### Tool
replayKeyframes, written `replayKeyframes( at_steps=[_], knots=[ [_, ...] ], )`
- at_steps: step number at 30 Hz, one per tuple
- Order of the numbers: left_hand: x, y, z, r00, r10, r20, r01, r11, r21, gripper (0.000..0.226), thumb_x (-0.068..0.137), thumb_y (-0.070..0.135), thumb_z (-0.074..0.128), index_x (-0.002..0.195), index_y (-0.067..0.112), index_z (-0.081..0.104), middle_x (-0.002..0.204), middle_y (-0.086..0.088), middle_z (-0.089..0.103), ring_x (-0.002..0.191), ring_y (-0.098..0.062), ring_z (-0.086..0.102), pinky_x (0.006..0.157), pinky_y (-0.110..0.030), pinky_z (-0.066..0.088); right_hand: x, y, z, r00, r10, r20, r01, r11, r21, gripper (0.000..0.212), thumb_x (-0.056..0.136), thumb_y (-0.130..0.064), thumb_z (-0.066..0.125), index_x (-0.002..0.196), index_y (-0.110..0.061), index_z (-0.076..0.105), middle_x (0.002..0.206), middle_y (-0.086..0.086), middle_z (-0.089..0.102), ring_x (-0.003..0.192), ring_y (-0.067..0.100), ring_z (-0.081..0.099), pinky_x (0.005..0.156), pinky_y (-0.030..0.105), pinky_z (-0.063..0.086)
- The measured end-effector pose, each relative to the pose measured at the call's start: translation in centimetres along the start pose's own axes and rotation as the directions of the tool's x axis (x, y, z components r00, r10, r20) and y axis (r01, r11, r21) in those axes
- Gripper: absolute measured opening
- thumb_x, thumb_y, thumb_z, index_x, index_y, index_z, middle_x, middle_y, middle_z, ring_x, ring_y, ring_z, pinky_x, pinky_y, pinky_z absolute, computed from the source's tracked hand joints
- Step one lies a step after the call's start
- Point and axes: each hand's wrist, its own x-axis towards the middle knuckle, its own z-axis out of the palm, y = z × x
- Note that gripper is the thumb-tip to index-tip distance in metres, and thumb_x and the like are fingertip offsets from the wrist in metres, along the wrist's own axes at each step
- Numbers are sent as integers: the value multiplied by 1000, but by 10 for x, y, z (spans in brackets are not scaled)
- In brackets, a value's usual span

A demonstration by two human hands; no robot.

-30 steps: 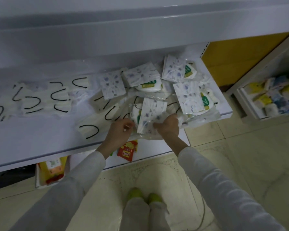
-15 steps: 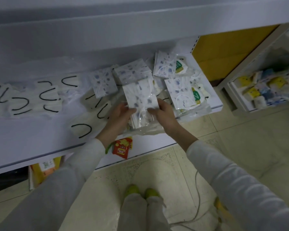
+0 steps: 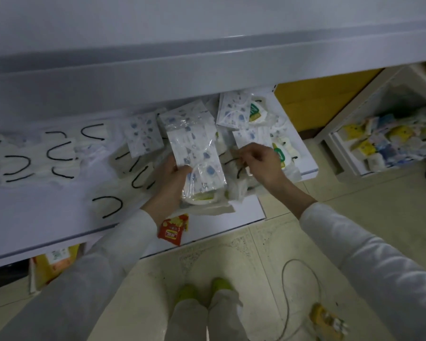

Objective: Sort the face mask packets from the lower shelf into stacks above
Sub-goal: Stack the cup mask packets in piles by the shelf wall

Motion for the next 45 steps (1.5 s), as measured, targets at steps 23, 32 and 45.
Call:
replayKeyframes(
  at_steps=[23, 32, 45],
  knots=[
    [18, -29, 27, 987, -77, -144, 74, 997, -26, 37, 90, 9, 48, 124, 17, 58, 119, -9, 64, 103, -24, 63, 88, -43, 53, 44, 66, -43, 940, 339, -29, -329, 882, -339, 28, 97, -12, 45, 119, 6, 51, 114, 21, 59, 109, 36, 57, 88, 38, 46],
    [30, -25, 54, 937, -297, -182, 206, 893, -400, 40, 94, 36, 47, 121, 9, 61, 124, -11, 61, 108, -29, 60, 97, -44, 47, 11, 14, -33, 965, 123, 233, -199, 918, 342, 16, 81, -5, 57, 87, -20, 58, 81, 1, 61, 72, 18, 56, 59, 28, 47],
    [17, -19, 35, 971, -159, -181, 66, 899, -433, 40, 92, 46, 48, 111, 14, 64, 105, -6, 70, 106, -32, 60, 86, -38, 53, -12, -15, 14, 948, -14, 318, -98, 938, 332, 16, 90, 2, 50, 100, -6, 60, 77, -5, 59, 69, 9, 53, 56, 14, 39]
  ],
)
